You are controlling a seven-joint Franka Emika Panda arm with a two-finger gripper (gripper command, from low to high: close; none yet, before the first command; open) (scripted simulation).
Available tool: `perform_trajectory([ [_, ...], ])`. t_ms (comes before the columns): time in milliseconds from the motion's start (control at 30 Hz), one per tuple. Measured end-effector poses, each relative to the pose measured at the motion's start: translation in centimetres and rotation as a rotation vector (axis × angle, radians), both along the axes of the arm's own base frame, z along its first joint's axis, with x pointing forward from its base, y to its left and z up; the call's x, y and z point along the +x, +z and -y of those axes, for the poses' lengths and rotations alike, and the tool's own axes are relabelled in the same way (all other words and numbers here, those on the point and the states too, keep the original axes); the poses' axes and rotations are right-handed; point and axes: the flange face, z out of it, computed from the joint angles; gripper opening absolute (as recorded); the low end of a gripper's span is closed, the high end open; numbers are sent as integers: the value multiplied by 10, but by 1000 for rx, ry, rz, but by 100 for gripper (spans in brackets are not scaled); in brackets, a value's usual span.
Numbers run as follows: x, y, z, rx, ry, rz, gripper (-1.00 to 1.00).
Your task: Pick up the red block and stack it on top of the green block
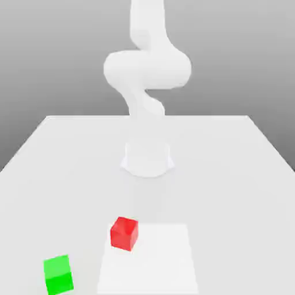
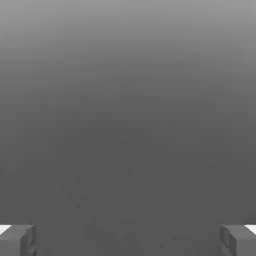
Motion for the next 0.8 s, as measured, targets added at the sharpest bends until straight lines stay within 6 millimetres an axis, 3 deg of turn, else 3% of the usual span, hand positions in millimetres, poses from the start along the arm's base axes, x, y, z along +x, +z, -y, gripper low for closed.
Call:
perform_trajectory([
  [133,41,-99,12,22,-58,-151,0],
  [300,57,-224,28,51,-131,-336,0],
  [433,43,-325,40,79,-194,-490,0],
  [567,4,-422,47,110,-261,-655,0],
  [633,-9,-452,48,119,-279,-698,0],
  [800,-13,-502,49,121,-285,-711,0],
])
